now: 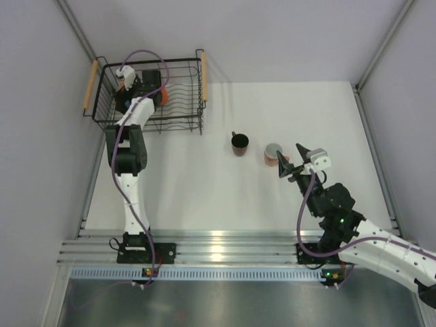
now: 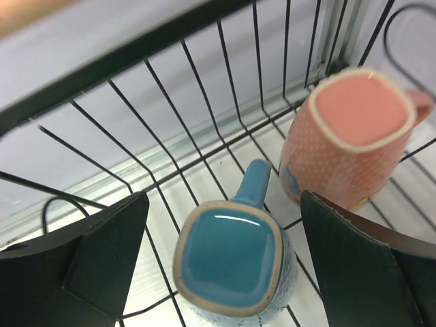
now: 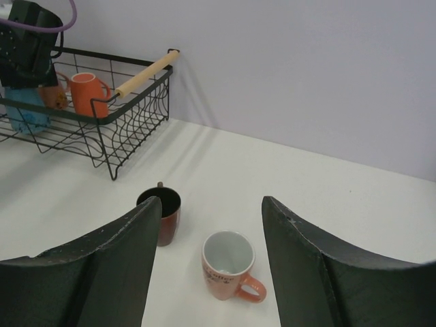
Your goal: Load the cups into the dish rack
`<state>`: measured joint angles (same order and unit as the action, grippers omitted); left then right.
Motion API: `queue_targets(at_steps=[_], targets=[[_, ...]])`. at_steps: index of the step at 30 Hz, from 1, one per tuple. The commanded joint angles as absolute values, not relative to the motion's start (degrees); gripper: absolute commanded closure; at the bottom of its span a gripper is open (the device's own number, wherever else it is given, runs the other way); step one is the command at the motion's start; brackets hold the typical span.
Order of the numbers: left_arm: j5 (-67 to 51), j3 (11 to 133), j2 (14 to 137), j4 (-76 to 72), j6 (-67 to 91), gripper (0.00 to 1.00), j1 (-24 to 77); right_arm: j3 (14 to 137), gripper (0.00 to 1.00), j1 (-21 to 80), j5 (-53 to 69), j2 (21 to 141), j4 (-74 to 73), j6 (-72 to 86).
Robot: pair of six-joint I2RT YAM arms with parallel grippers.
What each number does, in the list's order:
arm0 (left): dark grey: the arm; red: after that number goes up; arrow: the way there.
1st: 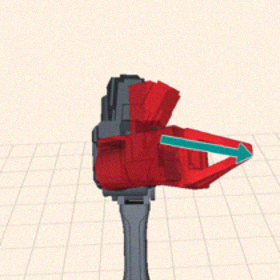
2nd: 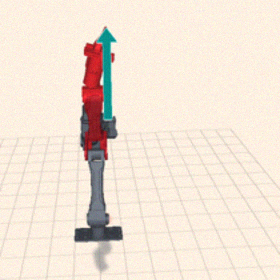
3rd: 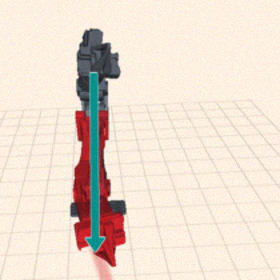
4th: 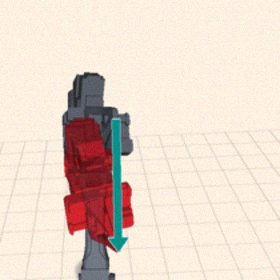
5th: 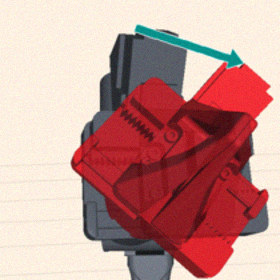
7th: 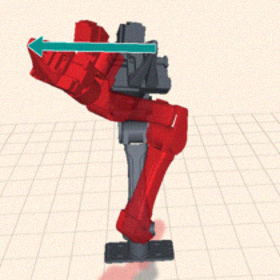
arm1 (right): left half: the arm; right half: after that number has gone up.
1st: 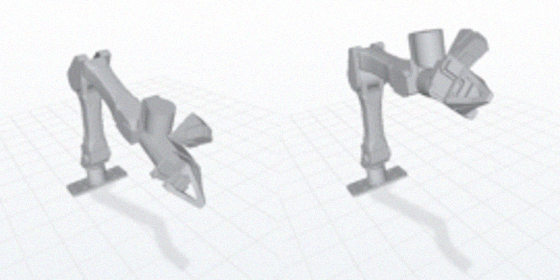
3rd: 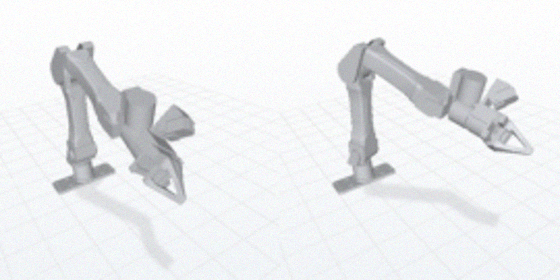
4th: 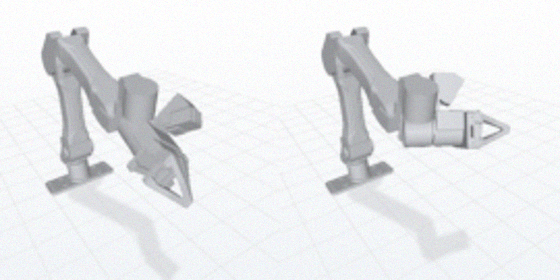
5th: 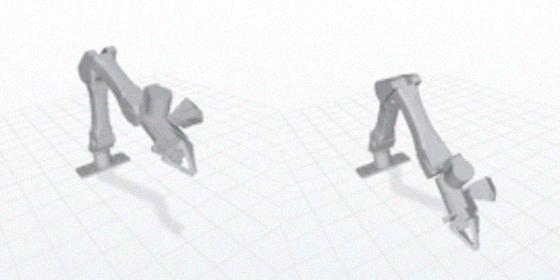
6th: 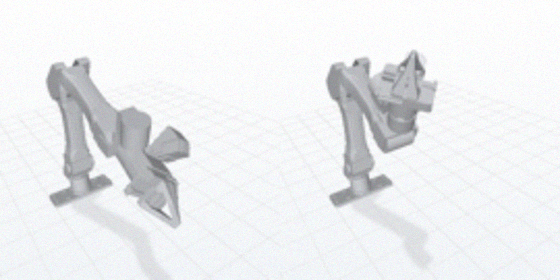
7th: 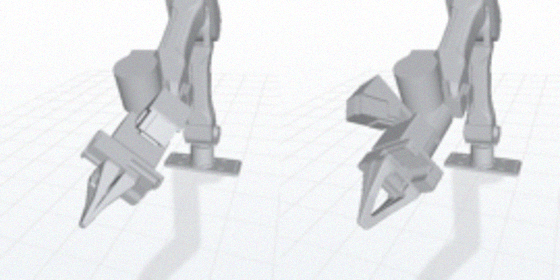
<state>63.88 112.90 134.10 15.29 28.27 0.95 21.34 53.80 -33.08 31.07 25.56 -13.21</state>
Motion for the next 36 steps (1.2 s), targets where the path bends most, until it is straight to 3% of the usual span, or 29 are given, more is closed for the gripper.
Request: queue_targets(at_steps=[1,12,17,20,23,27,31,36], targets=[[63.55,111.71,128.50,8.62,25.06,0.01,1.49,21.62,0.39,53.09,-31.55,30.59,25.75,-12.13],[60.29,108.98,118.75,-4.30,16.97,0.01,5.18,22.15,0.38,53.00,-31.55,33.39,25.93,-12.22],[58.54,106.45,111.72,-8.07,16.96,0.01,11.59,23.38,0.38,52.39,-33.22,36.12,25.05,-12.04],[55.73,98.64,105.49,-15.89,14.69,0.01,17.12,24.08,0.38,51.51,-33.57,37.61,24.17,-11.52],[48.72,92.04,100.29,-19.51,14.06,0.01,22.05,24.70,0.38,49.84,-32.09,38.75,23.21,-10.20],[23.29,85.00,94.67,-19.34,17.48,0.01,23.47,25.23,0.38,46.06,-28.31,39.64,21.36,-6.95],[9.53,78.60,88.53,-14.34,19.95,0.01,23.55,26.19,0.38,38.96,-21.91,42.00,19.52,-3.26],[3.26,69.45,80.35,-9.68,19.78,0.01,23.55,35.12,0.39,31.12,-16.71,49.91,10.75,1.39]])
